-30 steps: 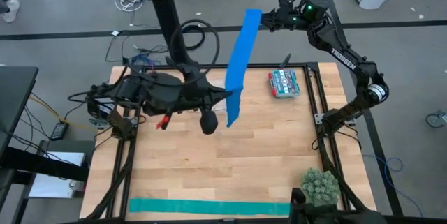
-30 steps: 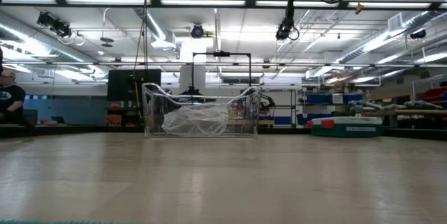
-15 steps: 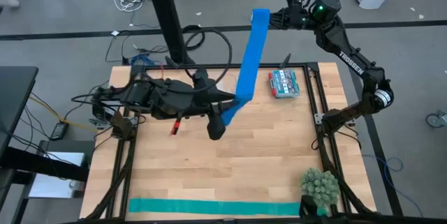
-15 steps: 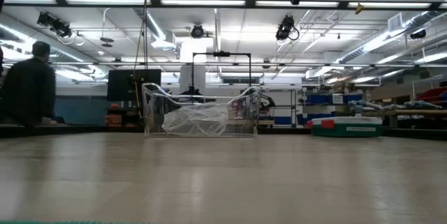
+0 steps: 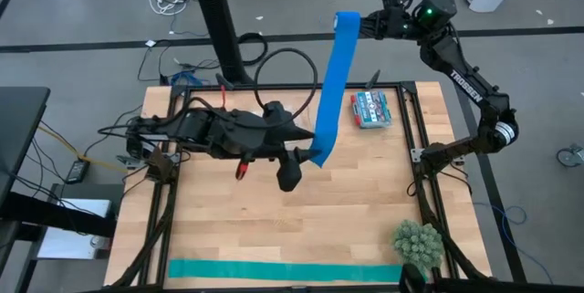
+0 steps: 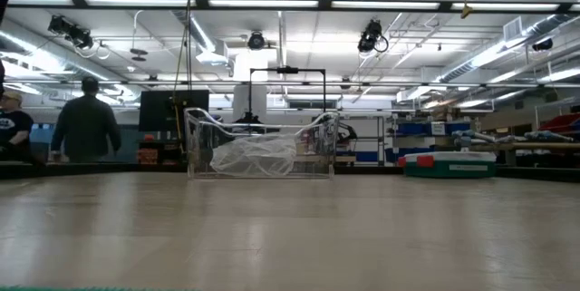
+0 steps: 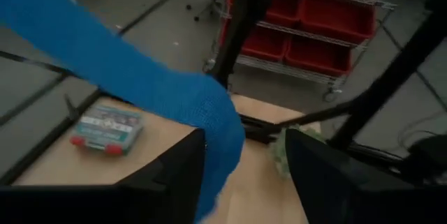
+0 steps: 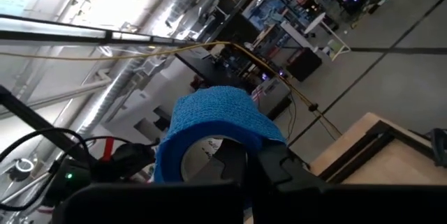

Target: Roll bandage

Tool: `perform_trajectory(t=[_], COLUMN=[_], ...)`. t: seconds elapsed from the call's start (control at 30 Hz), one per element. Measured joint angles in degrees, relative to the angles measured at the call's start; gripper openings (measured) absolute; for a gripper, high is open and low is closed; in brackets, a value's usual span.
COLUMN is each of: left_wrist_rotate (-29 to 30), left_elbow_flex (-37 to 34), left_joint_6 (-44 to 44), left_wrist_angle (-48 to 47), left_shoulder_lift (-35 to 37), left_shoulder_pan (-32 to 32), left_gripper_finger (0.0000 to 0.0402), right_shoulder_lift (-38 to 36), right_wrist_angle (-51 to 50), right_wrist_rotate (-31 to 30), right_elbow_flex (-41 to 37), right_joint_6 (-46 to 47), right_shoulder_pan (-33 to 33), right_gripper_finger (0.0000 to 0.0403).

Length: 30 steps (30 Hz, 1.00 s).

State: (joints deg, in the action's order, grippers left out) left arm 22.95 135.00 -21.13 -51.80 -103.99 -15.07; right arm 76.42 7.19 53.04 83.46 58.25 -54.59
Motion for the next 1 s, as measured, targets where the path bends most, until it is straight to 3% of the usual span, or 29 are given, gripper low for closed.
perform_trajectory(t=[0.2,0.33,0.63,1.0], left_wrist_rotate=[-0.92,-1.2,-0.15,-8.67], left_elbow_flex=[-0.02,0.0,0.0,-3.3], left_joint_6=[-5.56,-6.13,-7.25,-5.0], left_wrist_angle=[-15.65,-20.79,-10.93,-3.62], left_shoulder_lift=[0.09,0.31,-0.16,-1.62], left_shoulder_pan=[0.07,0.2,6.76,15.54], left_gripper_finger=[0.0209,0.0209,0.0209,0.0209], right_shoulder_lift=[-0.89,-1.14,-1.72,-4.94], right_wrist_angle=[0.06,0.06,1.99,3.4], right_wrist_rotate=[0.83,1.41,0.86,-2.15], right_elbow_flex=[0.0,0.0,0.0,0.0], right_joint_6=[-0.97,-0.95,-1.54,-1.32], right_shoulder_pan=[0.0,0.0,2.62,6.88], right_gripper_finger=[0.0,0.0,0.0,0.0])
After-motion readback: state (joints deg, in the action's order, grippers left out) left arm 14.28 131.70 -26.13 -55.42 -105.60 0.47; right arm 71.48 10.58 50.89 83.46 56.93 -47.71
